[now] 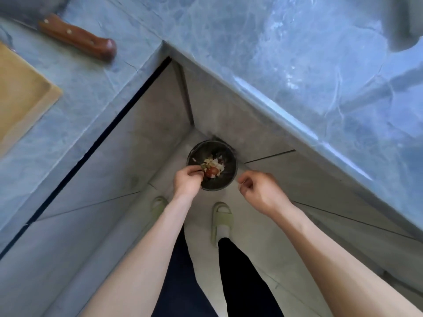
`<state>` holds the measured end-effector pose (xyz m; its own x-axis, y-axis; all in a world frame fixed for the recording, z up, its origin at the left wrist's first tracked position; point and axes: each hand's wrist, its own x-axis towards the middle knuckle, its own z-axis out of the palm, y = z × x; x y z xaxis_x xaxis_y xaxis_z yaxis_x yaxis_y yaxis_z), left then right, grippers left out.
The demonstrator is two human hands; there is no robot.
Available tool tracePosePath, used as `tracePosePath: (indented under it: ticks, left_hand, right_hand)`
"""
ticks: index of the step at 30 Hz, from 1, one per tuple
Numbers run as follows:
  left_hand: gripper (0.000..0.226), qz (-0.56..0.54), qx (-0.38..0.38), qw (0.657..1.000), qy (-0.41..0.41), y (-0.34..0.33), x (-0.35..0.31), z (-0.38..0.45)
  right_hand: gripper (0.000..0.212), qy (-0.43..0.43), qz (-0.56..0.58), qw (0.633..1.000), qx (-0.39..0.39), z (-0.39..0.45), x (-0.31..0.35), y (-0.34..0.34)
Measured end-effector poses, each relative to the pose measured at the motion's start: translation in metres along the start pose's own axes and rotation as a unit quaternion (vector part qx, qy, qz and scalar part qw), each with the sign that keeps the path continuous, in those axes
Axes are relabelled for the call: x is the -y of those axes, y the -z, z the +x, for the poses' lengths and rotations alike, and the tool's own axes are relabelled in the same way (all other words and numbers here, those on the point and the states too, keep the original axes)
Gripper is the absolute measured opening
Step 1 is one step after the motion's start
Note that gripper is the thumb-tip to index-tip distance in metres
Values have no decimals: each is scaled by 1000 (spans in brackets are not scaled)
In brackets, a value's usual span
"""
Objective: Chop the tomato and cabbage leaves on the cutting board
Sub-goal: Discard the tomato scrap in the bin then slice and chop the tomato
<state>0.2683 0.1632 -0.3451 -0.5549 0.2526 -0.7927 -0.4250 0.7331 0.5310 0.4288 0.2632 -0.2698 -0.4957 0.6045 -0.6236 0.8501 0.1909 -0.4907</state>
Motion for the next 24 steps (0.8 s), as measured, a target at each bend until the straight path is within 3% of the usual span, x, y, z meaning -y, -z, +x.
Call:
tracePosePath:
  ticks: [6,11,20,24]
  left_hand:
    - [20,30,38,990,-134,70,-53,-92]
    - [15,47,7,974,-220,159,-97,-162]
    - [7,-15,-93,961,-261,338,-115,-178]
    - [11,-5,-122,959,-257,382,-123,-158]
  right_hand:
    - [12,63,21,998,-19,-37,63,20]
    - [13,128,31,991,-34,-74,149,32]
    - [17,237,-7,970,-63,-79,306,29]
    - [22,240,-32,965,-98,-54,350,34]
